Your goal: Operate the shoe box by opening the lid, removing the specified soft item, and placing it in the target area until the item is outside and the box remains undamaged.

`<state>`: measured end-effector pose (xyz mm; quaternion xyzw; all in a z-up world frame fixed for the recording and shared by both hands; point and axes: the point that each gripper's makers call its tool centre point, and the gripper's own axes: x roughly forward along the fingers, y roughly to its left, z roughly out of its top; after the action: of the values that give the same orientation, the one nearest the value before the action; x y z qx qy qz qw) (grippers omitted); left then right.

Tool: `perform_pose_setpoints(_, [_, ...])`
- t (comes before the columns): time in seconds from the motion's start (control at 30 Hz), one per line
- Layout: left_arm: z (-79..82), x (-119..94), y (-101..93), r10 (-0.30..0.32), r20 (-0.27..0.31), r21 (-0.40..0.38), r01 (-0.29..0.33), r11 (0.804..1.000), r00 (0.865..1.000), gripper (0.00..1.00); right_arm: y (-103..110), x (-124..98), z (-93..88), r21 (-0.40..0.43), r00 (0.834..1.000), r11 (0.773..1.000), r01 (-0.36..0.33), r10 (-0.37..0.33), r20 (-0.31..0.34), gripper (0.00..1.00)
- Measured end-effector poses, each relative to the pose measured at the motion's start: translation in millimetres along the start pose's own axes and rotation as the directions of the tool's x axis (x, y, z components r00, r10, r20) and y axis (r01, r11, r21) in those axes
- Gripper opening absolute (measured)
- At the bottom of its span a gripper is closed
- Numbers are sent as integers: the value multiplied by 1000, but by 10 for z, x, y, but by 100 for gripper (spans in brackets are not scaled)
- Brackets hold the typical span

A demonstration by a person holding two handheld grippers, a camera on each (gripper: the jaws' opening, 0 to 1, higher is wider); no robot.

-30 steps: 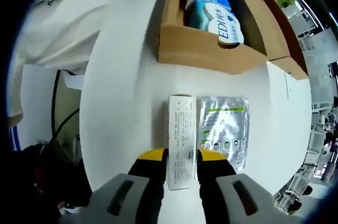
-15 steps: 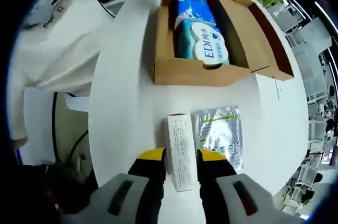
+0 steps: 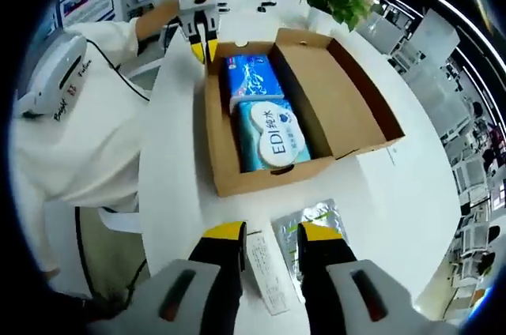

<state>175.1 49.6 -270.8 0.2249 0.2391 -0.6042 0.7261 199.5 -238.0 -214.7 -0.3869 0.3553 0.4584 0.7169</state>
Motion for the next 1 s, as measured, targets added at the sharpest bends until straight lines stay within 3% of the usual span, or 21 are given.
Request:
perform_pose_setpoints(0.33, [17,-11,-2,-24,35,-12,25,1000,999,5,-138,71,161,-20,999,1000,19,-18,33,33])
perform_pose_setpoints(0.43, [14,-11,-2,-25,34,-14,26,1000,999,5,-132,50,245,-65,999,998,19,-16,42,24])
perform_pose_setpoints(0.53, [16,-10,-4,-26,39,-18,26,999,999,5,-152,28,323,-40,999,999,20,-19,33,29])
perform_pose_setpoints(0.7, [17,-10,-5,-23,41,-18,24,1000,999,5,-144,35,455,-84,998,996,27,-22,55,34])
perform_pose_setpoints(0.73, [16,-10,-5,-23,41,-17,24,1000,999,5,-124,44,537,-65,996,998,4,2,90,37])
perform_pose_setpoints(1.0, [15,-8,-3,-22,34,-18,22,1000,999,5,-307,121,644,-67,994,995,78,-72,80,39])
